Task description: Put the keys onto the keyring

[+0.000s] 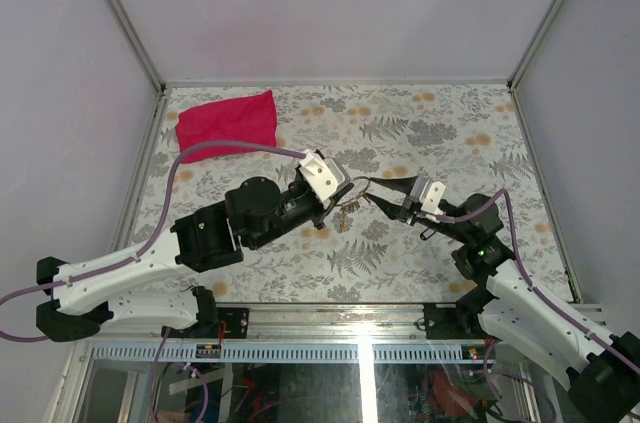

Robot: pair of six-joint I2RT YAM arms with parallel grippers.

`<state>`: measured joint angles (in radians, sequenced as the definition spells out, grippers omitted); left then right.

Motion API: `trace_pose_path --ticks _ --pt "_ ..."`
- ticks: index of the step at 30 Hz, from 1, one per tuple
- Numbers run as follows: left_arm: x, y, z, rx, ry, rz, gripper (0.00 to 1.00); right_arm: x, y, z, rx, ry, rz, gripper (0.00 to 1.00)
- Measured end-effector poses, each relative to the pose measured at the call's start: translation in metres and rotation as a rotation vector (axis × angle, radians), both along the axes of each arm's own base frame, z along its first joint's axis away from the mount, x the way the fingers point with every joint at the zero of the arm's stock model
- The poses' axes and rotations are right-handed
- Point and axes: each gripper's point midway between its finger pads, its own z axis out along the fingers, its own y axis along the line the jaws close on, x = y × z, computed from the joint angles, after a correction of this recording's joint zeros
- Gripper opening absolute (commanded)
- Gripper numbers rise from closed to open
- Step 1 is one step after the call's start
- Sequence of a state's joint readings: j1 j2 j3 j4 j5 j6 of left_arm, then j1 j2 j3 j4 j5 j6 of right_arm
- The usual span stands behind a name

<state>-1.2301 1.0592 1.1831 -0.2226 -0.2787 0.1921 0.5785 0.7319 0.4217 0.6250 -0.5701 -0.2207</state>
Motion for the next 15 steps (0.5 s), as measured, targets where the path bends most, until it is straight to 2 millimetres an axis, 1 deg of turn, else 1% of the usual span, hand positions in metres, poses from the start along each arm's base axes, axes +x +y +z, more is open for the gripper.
trace_pose_path --ticks 5,11,15 --pt "0.000 0.000 0.000 0.000 0.000 -0.003 0.00 -0.002 0.002 0.008 0.028 -0.013 0.010 0.41" --pt "-0.001 -0.001 0.000 0.000 0.001 -0.006 0.00 -0.003 0.002 0.013 0.047 -0.020 0.014 0.40" --pt "-0.001 -0.001 0.000 0.000 0.001 -0.006 0.00 -0.004 0.002 0.014 0.049 -0.019 0.018 0.41"
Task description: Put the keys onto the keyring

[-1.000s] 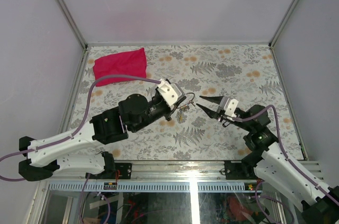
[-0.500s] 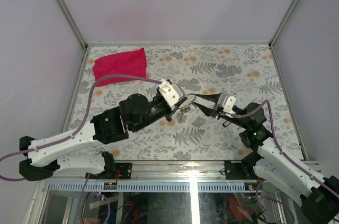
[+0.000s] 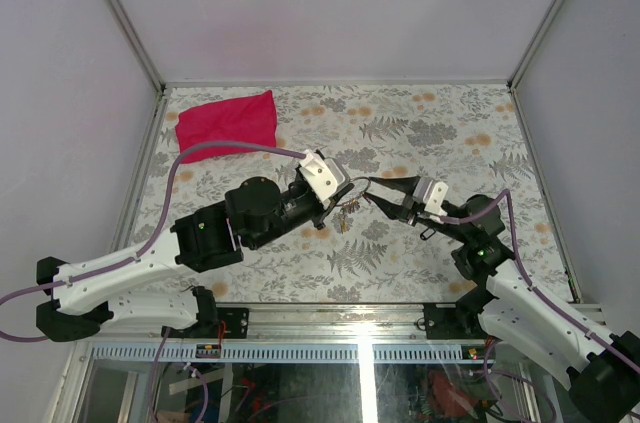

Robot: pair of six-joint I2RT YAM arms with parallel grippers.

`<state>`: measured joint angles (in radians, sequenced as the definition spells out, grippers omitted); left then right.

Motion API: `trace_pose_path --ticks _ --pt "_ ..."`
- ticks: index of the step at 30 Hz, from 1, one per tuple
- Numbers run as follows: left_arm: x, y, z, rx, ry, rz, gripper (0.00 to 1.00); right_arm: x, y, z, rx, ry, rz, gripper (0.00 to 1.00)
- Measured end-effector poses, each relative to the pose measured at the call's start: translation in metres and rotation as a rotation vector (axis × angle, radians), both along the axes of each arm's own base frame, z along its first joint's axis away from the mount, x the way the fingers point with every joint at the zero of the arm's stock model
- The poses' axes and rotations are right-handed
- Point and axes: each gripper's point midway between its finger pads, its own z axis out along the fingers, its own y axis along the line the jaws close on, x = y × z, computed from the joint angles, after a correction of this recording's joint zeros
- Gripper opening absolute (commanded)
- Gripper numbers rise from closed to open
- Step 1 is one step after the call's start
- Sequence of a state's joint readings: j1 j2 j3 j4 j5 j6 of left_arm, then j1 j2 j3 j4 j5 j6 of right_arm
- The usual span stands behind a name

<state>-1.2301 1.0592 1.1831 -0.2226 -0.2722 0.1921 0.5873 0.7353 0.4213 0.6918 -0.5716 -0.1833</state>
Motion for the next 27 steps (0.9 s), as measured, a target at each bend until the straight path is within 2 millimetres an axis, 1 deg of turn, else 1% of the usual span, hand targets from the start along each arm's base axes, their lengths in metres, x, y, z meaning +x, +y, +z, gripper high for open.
trace_pose_path --ticks 3,12,18,27 --pt "0.000 0.000 0.000 0.000 0.000 0.000 0.00 -0.002 0.001 -0.003 -0.014 0.001 0.015 0.42" --pt "0.000 0.000 -0.002 0.007 0.002 0.000 0.00 -0.010 0.001 -0.024 -0.099 0.019 0.043 0.43" --pt "0.000 0.000 -0.002 0.009 0.003 0.000 0.00 -0.010 0.002 -0.024 -0.098 0.020 0.047 0.43" --pt "0.000 0.000 -0.003 0.010 0.004 -0.001 0.00 -0.009 0.002 -0.013 -0.057 0.010 0.039 0.42"
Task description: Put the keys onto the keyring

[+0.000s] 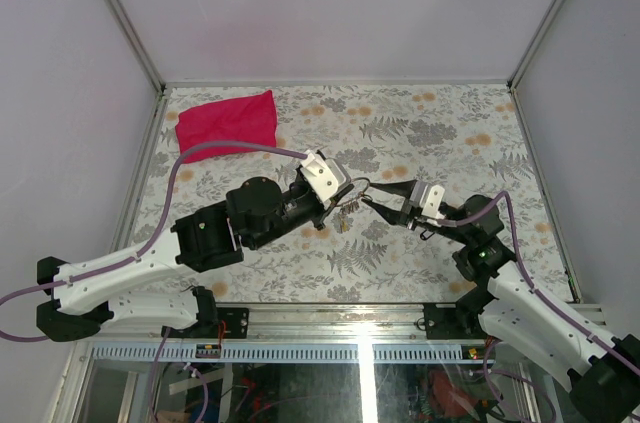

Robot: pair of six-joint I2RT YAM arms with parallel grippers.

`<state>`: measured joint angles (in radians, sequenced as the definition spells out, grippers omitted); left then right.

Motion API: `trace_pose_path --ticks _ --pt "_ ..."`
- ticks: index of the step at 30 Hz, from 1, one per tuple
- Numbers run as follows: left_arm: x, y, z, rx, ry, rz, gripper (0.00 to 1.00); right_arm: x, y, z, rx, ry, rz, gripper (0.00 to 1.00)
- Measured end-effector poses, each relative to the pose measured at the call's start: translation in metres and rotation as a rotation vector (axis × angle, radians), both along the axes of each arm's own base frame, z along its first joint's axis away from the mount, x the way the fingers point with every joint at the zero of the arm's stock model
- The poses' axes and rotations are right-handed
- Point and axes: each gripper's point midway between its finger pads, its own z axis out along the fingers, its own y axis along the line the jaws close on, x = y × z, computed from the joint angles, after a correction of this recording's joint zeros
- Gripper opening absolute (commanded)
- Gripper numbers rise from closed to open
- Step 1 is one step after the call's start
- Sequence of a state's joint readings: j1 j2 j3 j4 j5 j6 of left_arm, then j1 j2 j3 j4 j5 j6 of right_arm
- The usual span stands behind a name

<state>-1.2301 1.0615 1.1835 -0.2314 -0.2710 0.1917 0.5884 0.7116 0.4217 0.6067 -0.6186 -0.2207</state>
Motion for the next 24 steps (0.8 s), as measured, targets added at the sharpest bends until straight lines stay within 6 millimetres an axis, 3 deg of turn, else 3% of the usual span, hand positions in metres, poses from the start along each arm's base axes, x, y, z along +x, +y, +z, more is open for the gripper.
trace_pose_path --ticks 17,24 --pt "-0.008 -0.001 0.010 -0.019 -0.002 -0.046 0.00 -0.007 -0.003 0.014 0.062 0.016 0.007 0.43" --pt "-0.025 0.002 0.039 -0.045 -0.001 -0.161 0.00 -0.021 -0.012 0.017 0.081 0.018 0.007 0.44"
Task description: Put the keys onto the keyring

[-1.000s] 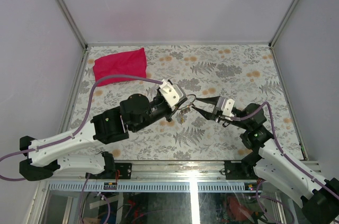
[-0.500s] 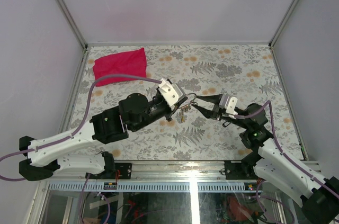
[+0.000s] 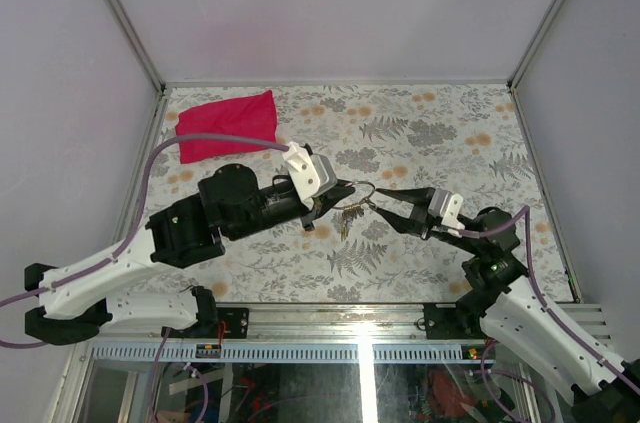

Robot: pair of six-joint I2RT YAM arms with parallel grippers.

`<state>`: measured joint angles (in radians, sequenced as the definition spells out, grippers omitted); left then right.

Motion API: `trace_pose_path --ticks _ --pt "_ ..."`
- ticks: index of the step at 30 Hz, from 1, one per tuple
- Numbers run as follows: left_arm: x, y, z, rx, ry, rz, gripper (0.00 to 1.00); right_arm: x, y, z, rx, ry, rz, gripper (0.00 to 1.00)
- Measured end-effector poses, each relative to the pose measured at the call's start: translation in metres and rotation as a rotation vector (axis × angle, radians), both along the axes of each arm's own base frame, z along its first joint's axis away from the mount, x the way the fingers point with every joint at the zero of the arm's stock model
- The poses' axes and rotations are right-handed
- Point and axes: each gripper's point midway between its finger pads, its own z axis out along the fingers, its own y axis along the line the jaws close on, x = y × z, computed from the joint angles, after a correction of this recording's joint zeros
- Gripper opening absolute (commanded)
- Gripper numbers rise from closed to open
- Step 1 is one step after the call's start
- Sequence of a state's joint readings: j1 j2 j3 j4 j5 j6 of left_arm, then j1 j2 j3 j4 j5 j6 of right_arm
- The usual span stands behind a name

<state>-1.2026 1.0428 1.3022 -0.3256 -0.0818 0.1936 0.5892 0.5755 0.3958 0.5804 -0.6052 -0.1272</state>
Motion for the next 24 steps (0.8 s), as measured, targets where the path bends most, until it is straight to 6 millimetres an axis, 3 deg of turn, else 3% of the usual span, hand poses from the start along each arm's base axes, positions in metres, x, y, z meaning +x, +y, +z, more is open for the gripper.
trace_pose_path --ticks 5,14,24 --pt "-0.010 0.001 0.014 -0.007 -0.007 -0.072 0.00 -0.005 0.004 -0.002 0.010 0.045 0.044 0.44" --pt "-0.017 -0.005 -0.004 0.062 0.014 -0.129 0.00 -0.012 0.015 -0.001 0.039 0.103 0.135 0.44" --pt "-0.018 -0.006 -0.006 0.066 0.016 -0.135 0.00 -0.022 0.022 -0.002 0.040 0.131 0.218 0.44"
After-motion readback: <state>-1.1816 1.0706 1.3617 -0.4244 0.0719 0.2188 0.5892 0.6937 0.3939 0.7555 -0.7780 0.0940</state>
